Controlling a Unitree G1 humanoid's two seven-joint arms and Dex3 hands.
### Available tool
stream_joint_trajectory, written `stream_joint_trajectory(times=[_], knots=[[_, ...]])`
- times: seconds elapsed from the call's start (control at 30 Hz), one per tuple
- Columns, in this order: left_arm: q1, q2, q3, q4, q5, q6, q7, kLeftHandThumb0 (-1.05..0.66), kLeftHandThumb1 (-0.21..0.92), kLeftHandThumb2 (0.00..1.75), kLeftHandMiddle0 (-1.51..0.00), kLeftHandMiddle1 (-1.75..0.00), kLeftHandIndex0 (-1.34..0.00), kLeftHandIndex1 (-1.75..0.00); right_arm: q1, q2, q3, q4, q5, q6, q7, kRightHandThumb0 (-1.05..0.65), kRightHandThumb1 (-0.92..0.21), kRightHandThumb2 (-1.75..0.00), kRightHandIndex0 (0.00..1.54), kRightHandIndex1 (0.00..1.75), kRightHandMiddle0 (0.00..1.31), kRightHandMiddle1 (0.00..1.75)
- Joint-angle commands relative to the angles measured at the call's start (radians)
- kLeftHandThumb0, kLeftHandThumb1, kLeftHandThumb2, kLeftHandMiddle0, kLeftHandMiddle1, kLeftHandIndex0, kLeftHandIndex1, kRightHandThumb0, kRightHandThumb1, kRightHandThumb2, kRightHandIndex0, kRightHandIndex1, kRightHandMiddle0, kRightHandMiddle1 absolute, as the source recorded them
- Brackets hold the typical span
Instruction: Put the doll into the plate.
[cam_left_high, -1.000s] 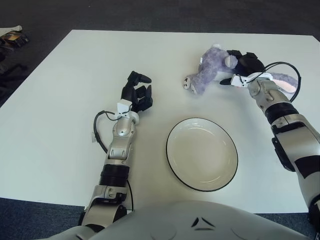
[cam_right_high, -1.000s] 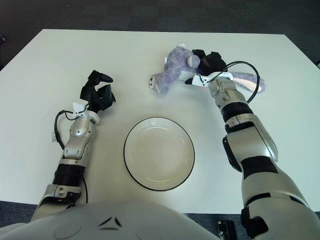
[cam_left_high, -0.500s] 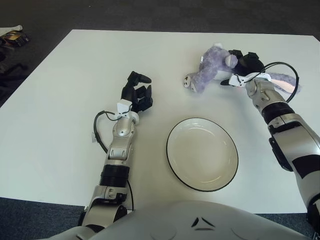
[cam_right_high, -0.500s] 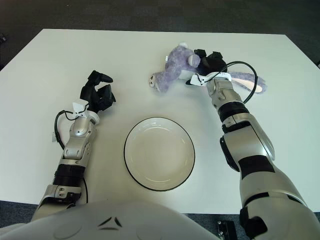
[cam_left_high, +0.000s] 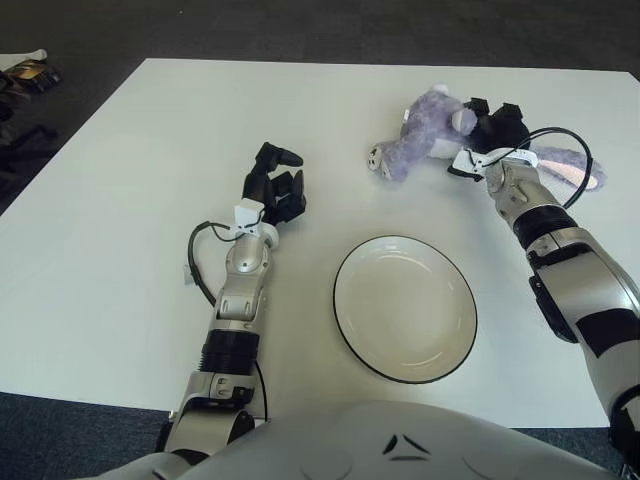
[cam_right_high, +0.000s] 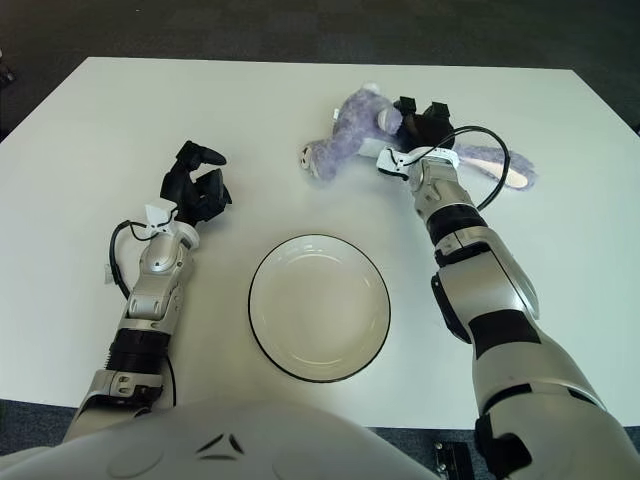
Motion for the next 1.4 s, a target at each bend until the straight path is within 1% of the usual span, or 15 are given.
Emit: stream_joint_trajectory(times=[0.0,0.07,0.1,0.13,0.27,0.3,0.33,0.37,0.43,0.53,0.8,0.87,1.07,1.2,1.37], knots=[[0.054,0.002,0.002,0.025,-0.008,0.01,-0.008,-0.38,0.7,0.83,-0.97,-1.75,-0.33,-1.75,0.04,0.012,0.004,0.028,0.011,0.031,0.011,0.21,-0.09,-1.34,0.0,1.59,0.0,1.03],[0.054,0.002,0.002,0.025,-0.011,0.009,-0.011,-0.38,0.7,0.83,-0.98,-1.75,-0.33,-1.75,0.041,0.013,0.003,0.029,0.012,0.033,0.006,0.24,-0.1,-1.36,0.0,1.68,0.0,1.09],[0.054,0.002,0.002,0.025,-0.013,0.009,-0.011,-0.38,0.7,0.83,-0.98,-1.75,-0.33,-1.75,0.043,0.015,0.0,0.029,0.016,0.034,0.002,0.24,-0.1,-1.36,0.01,1.7,0.0,1.1],[0.054,0.002,0.003,0.025,-0.014,0.009,-0.012,-0.38,0.7,0.83,-0.98,-1.75,-0.33,-1.75,0.044,0.016,-0.002,0.029,0.018,0.035,0.0,0.25,-0.11,-1.37,0.05,1.71,0.0,1.17],[0.054,0.003,0.002,0.025,-0.014,0.006,-0.011,-0.38,0.7,0.83,-0.99,-1.75,-0.33,-1.75,0.052,0.022,-0.024,0.02,0.045,0.034,-0.007,0.25,-0.14,-1.38,0.15,1.74,0.0,1.35],[0.054,0.003,0.001,0.025,-0.014,0.005,-0.011,-0.38,0.7,0.83,-0.99,-1.75,-0.33,-1.75,0.052,0.023,-0.029,0.019,0.051,0.033,-0.008,0.29,-0.2,-1.33,0.22,1.74,0.0,1.38],[0.054,0.003,0.001,0.025,-0.014,0.005,-0.011,-0.38,0.7,0.82,-0.99,-1.75,-0.33,-1.75,0.052,0.024,-0.033,0.019,0.057,0.03,-0.01,0.34,-0.29,-1.27,0.32,1.74,0.0,1.44],[0.055,0.003,0.0,0.022,-0.015,0.008,-0.011,-0.38,0.7,0.82,-0.99,-1.75,-0.33,-1.75,0.055,0.024,-0.041,0.016,0.069,0.022,-0.012,0.37,-0.34,-1.23,0.39,1.74,0.0,1.49],[0.055,0.003,-0.001,0.018,-0.015,0.013,-0.012,-0.38,0.7,0.82,-0.98,-1.75,-0.33,-1.75,0.062,0.024,-0.052,0.009,0.084,0.008,-0.018,0.41,-0.37,-1.22,0.46,1.75,0.0,1.61],[0.055,0.003,-0.001,0.016,-0.014,0.016,-0.01,-0.38,0.7,0.82,-0.98,-1.75,-0.33,-1.75,0.069,0.023,-0.06,0.005,0.095,-0.005,-0.023,0.44,-0.37,-1.23,0.52,1.75,0.12,1.7],[0.06,0.002,-0.001,0.014,-0.018,0.01,-0.012,-0.38,0.7,0.82,-0.97,-1.75,-0.32,-1.75,0.09,0.018,-0.083,0.003,0.118,-0.074,-0.054,0.47,-0.32,-1.3,0.59,1.75,0.39,1.74],[0.061,0.003,-0.001,0.014,-0.017,0.008,-0.012,-0.38,0.7,0.82,-0.97,-1.75,-0.32,-1.75,0.095,0.016,-0.088,0.0,0.122,-0.092,-0.06,0.48,-0.3,-1.33,0.61,1.75,0.49,1.75],[0.061,0.002,-0.001,0.017,-0.018,0.004,-0.012,-0.38,0.7,0.82,-0.98,-1.75,-0.32,-1.75,0.105,0.012,-0.105,-0.005,0.139,-0.128,-0.058,0.49,-0.26,-1.39,0.65,1.75,0.7,1.75],[0.061,0.001,0.0,0.021,-0.025,-0.003,-0.018,-0.38,0.71,0.81,-0.97,-1.75,-0.32,-1.75,0.107,0.014,-0.121,-0.007,0.155,-0.131,-0.047,0.5,-0.24,-1.41,0.67,1.75,0.79,1.75],[0.064,0.003,-0.002,0.024,-0.025,-0.013,-0.018,-0.38,0.71,0.81,-0.96,-1.75,-0.32,-1.75,0.112,0.016,-0.139,-0.013,0.174,-0.126,-0.033,0.51,-0.22,-1.43,0.68,1.75,0.85,1.75]])
